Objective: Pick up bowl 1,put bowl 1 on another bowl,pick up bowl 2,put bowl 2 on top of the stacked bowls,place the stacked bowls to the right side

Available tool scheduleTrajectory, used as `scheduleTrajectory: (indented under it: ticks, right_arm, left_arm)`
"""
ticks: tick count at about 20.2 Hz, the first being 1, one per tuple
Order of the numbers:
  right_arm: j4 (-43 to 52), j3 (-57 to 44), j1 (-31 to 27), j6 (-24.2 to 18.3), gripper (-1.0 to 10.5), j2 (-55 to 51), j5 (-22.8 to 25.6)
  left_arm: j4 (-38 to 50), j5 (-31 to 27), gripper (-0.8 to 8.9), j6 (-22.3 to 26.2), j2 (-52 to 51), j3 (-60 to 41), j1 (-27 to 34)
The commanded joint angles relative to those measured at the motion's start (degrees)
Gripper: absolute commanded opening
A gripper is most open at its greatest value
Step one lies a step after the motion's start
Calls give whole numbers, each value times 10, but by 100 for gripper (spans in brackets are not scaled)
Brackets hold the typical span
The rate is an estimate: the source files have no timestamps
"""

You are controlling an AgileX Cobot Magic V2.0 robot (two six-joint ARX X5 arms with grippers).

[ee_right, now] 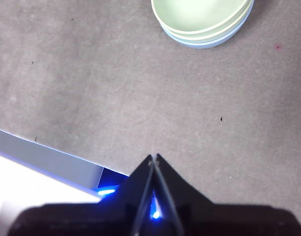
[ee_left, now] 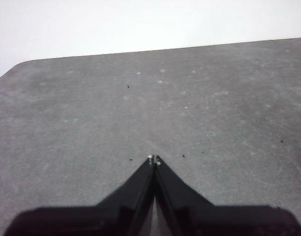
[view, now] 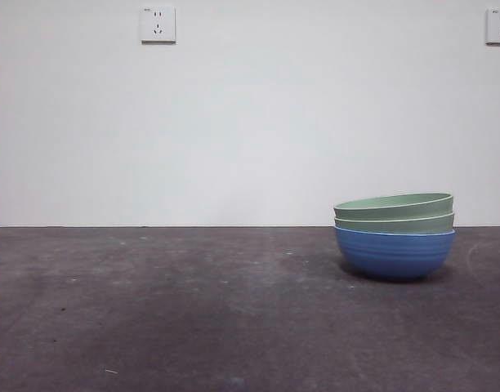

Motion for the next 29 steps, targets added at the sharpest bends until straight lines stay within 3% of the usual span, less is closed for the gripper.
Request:
scheduleTrajectory:
  ticks: [1,11,17,20,24,29]
  right_arm:
    - [1,-5,0,-3,2,0,-1]
    - [13,-5,-13,-12,2,-9,2]
    - [194,-27,-56,-16,2,-137,-5]
    - [320,-115,-82,-16,2,-223,-5]
    - [523,-316,-81,15,2,-346,-4]
    - [640,-465,-70,27,2,-413,0]
  left_arm:
    - [2,-1,-3,-5,-2,-8,2]
    - [2,-1,-3,-5,-2,-8,2]
    - [2,-1,-3,-5,-2,-9,2]
    - [2,-1,-3,-5,-2,-8,2]
    - [2,-1,-3,-5,-2,-8,2]
    - [2,-1,-3,-5,-2,-8,2]
